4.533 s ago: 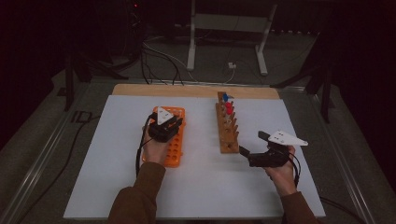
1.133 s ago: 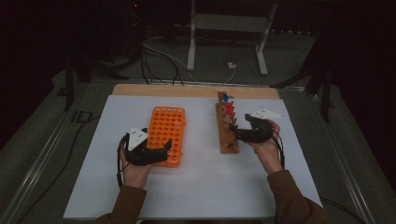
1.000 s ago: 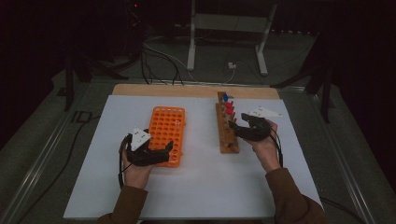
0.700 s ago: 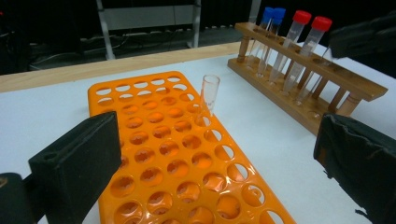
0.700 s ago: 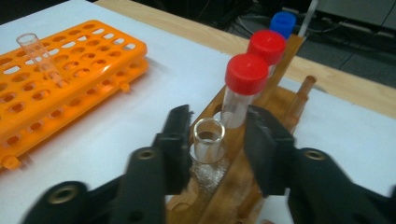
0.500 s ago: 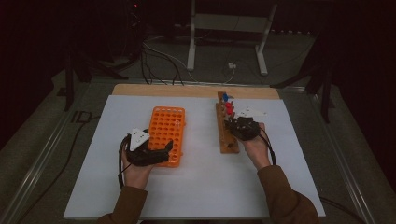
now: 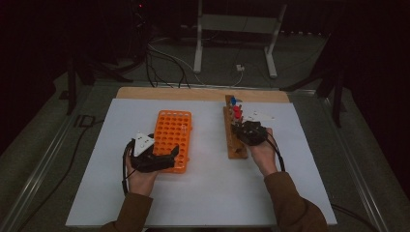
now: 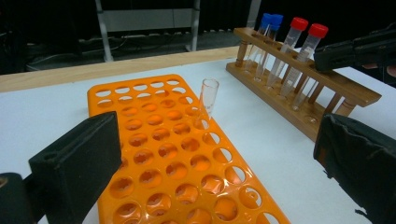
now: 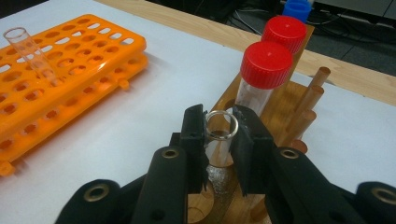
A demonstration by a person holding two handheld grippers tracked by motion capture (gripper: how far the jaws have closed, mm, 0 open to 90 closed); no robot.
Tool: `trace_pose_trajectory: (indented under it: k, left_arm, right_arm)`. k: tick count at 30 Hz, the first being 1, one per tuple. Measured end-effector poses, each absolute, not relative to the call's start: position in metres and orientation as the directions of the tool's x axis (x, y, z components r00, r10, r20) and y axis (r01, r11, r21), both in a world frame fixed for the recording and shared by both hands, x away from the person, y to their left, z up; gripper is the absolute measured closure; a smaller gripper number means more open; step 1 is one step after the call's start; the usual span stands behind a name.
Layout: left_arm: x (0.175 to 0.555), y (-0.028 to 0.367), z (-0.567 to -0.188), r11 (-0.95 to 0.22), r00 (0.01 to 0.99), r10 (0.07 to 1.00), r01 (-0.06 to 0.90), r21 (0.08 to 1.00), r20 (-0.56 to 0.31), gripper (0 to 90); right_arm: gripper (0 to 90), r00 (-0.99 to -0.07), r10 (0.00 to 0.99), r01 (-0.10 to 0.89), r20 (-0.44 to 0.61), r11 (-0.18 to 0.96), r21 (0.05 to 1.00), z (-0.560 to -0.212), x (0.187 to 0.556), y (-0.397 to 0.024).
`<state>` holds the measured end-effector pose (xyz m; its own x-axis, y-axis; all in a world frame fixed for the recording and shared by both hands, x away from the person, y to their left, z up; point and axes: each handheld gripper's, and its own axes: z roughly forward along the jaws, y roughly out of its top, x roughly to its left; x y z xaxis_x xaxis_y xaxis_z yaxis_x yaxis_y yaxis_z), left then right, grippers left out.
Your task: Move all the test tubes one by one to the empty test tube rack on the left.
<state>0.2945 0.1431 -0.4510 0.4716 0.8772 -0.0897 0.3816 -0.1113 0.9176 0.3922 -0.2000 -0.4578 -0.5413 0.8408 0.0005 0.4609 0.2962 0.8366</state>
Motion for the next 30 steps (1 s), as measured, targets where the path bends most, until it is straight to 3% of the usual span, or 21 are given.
trace_pose_trajectory:
  k: [30]
  left_arm:
    - [0.297, 0.134, -0.456, -0.129, 0.489, 0.868, 0.396, 0.909, -0.090, 1.8]
  right_arm:
    - [76.0, -0.547, 0.837, 0.386, 0.015, 0.237, 0.892, -0.410, 0.377, -0.213]
